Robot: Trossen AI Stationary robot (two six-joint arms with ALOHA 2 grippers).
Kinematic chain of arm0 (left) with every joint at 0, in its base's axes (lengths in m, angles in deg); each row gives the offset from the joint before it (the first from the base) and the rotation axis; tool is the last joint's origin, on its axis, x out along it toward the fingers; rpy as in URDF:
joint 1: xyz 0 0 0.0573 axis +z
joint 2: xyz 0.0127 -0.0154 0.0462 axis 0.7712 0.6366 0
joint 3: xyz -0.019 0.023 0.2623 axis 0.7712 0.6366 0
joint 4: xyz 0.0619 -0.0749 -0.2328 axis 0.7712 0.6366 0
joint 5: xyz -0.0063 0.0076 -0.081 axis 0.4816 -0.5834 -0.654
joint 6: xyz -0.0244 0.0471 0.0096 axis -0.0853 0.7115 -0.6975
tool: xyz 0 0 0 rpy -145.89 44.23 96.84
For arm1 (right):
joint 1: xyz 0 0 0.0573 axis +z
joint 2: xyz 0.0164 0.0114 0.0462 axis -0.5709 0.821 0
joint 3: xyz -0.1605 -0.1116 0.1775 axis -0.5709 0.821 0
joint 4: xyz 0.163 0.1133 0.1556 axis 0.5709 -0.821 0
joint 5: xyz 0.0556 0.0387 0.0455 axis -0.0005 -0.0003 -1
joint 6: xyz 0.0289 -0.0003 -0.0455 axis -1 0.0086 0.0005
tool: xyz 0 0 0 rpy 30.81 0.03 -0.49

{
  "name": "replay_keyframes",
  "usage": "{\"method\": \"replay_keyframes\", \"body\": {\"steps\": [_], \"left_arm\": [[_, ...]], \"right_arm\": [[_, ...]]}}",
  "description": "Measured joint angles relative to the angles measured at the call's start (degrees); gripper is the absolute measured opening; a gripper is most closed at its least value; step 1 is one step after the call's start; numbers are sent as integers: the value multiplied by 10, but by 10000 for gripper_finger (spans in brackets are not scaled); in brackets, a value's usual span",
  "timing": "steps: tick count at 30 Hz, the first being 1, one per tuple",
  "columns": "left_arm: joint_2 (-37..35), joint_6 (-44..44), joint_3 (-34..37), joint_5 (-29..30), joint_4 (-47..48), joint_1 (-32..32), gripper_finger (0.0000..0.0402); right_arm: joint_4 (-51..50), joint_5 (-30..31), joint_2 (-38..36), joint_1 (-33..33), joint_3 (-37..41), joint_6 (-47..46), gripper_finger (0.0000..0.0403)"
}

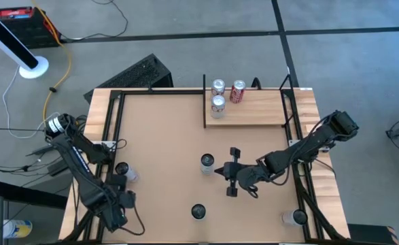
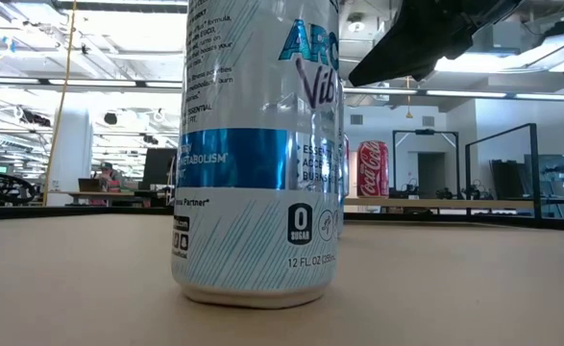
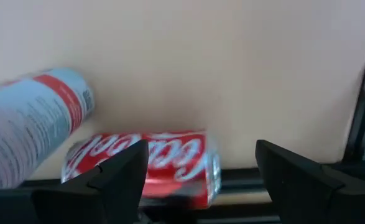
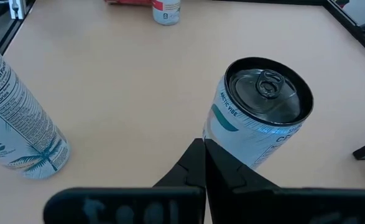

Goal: Place canned beverage on shelf
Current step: Put the red-white soda can on the shelf aligned with the other red-white soda can, then move the white-pink soda can to the top left of the table

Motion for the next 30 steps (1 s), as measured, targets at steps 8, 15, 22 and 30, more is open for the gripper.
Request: {"method": "replay_keyframes", "body": {"steps": [8,15,22,30], "left_arm": [[0,-159,0,-37,-12,4,281],[-2,-144,-3,-79,-55,-3,281],[-17,-121,-82,10,-14,-10,281],[-78,-375,-135,86,94,-15,281]], "right_arm": [[0,0,2,-5,0,0,22],[0,0,2,-4,0,0,22],[0,-1,2,-2,0,-5,22],[1,-2,2,-2,0,-6,22]]}}
